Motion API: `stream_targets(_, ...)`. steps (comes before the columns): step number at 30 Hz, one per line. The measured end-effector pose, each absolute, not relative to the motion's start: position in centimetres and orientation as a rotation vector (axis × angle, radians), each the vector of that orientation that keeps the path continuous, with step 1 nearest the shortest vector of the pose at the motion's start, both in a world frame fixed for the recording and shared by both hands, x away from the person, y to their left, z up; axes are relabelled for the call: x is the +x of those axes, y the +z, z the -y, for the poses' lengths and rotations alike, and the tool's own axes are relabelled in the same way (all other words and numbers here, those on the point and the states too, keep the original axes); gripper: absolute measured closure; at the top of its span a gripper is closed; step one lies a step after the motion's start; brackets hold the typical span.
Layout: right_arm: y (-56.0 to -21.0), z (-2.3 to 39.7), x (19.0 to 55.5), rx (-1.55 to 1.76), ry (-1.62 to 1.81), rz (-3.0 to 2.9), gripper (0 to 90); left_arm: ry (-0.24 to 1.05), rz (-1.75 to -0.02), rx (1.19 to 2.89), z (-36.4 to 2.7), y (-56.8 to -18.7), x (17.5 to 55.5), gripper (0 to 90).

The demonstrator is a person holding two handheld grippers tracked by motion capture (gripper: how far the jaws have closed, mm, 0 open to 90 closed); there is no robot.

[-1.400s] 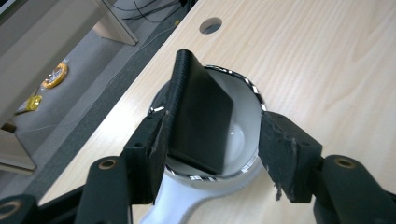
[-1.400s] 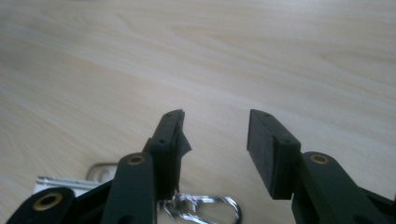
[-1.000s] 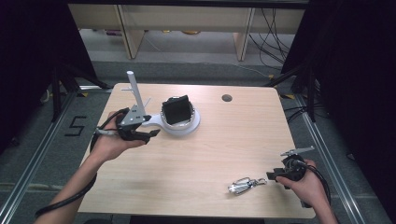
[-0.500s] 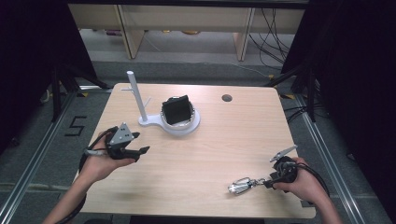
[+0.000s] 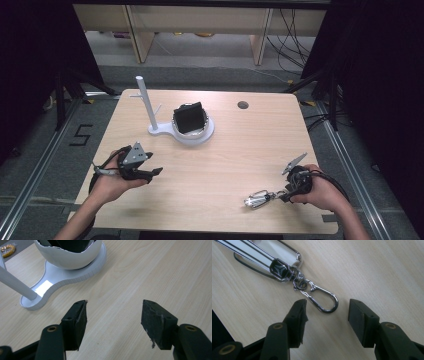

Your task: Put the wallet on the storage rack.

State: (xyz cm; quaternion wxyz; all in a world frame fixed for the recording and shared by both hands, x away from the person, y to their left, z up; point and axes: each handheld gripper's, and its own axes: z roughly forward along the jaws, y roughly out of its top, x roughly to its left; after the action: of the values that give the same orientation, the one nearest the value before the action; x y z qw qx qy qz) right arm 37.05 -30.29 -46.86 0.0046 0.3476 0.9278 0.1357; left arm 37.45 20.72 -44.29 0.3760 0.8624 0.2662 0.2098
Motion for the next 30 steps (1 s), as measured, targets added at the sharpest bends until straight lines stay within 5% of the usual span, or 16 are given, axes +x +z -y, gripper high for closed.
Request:
stream_targets(14,-47.2,29.6,37.4,0.980,0.354,-2.962,57.5,0.518,-0.666,2.212,-20.2,-44.4,37.4,37.0)
stream_targets(23,-45.8,30.4,38.3,1.161,0.401,-2.862,76.8,0.521,-0.658,2.216,-20.0,-44.3,37.5,37.1)
stream_targets(30,-46.4,30.3,38.6,1.182,0.396,-2.874,76.8,0.516,-0.659,2.217,-20.0,-44.5,37.5,37.1)
